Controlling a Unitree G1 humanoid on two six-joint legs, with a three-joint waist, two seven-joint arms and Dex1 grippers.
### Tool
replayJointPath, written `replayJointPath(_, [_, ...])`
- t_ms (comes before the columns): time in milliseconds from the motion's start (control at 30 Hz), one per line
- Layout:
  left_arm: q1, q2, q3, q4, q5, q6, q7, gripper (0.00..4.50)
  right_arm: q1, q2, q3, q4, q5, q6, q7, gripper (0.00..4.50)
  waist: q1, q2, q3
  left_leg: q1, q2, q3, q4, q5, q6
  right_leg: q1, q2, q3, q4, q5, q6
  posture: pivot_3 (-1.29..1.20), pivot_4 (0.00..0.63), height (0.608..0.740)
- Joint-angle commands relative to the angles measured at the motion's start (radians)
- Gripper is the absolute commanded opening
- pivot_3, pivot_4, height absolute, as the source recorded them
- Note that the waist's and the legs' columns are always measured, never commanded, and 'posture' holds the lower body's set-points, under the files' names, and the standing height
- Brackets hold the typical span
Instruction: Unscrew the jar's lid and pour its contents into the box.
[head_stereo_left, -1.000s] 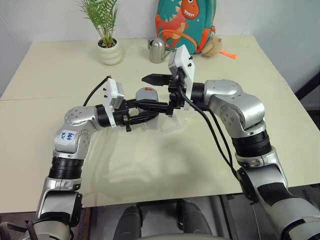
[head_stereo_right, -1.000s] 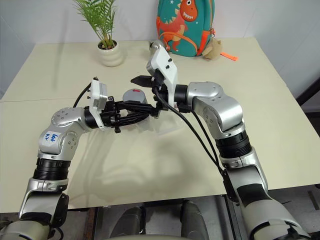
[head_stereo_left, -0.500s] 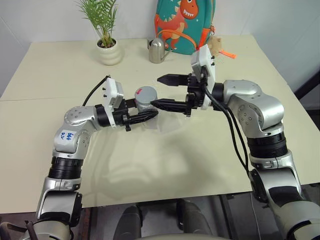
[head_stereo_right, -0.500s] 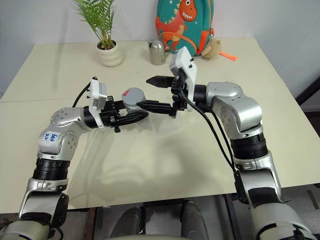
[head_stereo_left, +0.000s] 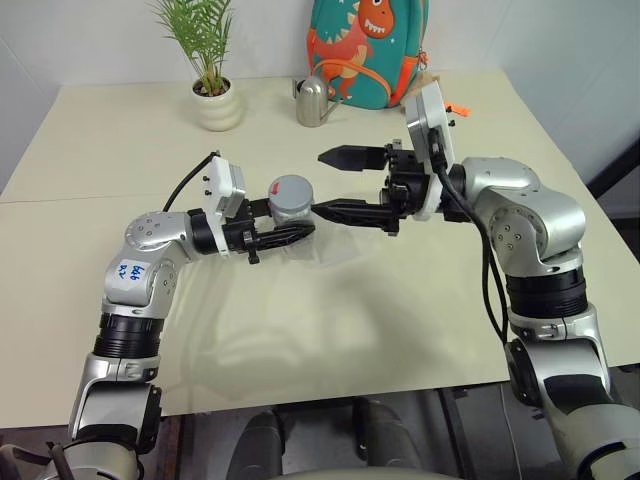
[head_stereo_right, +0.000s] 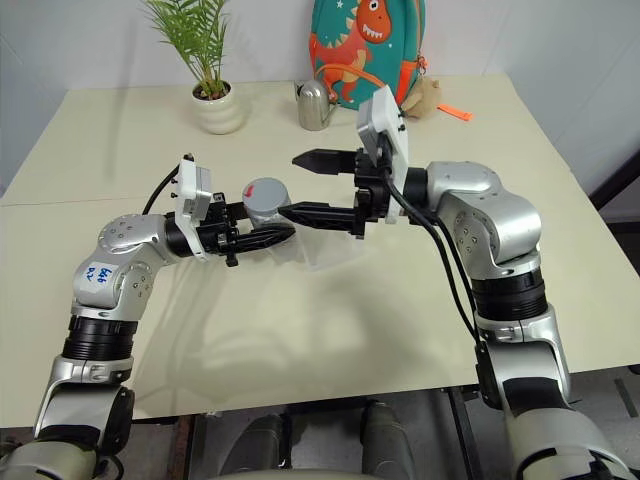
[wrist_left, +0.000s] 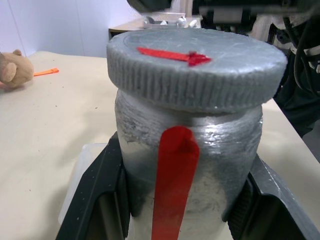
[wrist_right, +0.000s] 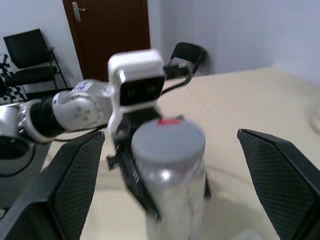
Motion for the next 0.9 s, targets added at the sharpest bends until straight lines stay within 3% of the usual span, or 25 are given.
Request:
replayJointPath(33, [-0.001, 0.003, 0.014, -0.029, -0.011, -0.016, 0.003, 1.92, -0.019, 0.028, 0.044, -0.011, -0.028, 0.001, -0.022, 4.48, 0.0, 0.0, 0.0, 0.0, 0.0, 0.0, 0.0, 0.0, 0.0, 0.0, 0.0, 0.0, 0.0, 0.0, 0.0, 0.0, 0.15, 0.74])
replayJointPath(400, [-0.006, 0.004, 0.012, -0.025, -0.01, -0.015, 0.0, 1.92, -0.034, 0.082, 0.068, 0.019, -0.058, -0.005, -0.064, 4.48, 0.001, 0.0, 0.0, 0.0, 0.0, 0.0, 0.0, 0.0, 0.0, 0.0, 0.0, 0.0, 0.0, 0.0, 0.0, 0.0, 0.15, 0.74])
replayJointPath(500, [-0.006, 0.004, 0.012, -0.026, -0.01, -0.015, 0.001, 1.92, -0.036, 0.086, 0.065, 0.02, -0.054, -0.004, -0.061, 3.91, 0.001, 0.0, 0.0, 0.0, 0.0, 0.0, 0.0, 0.0, 0.0, 0.0, 0.0, 0.0, 0.0, 0.0, 0.0, 0.0, 0.15, 0.74])
replayJointPath(633, [-0.007, 0.004, 0.013, -0.028, -0.011, -0.014, 0.003, 1.92, -0.038, 0.094, 0.051, 0.015, -0.041, -0.003, -0.062, 2.6, 0.001, 0.0, 0.0, 0.0, 0.0, 0.0, 0.0, 0.0, 0.0, 0.0, 0.0, 0.0, 0.0, 0.0, 0.0, 0.0, 0.15, 0.74])
replayJointPath(900, [0.017, 0.017, 0.027, -0.037, -0.016, -0.016, 0.009, 1.92, -0.044, 0.153, -0.241, -0.045, 0.27, 0.159, -0.199, 2.54, 0.001, 0.001, 0.001, 0.0, 0.0, 0.0, 0.0, 0.0, 0.0, 0.0, 0.0, 0.0, 0.0, 0.0, 0.0, 0.0, 0.15, 0.74])
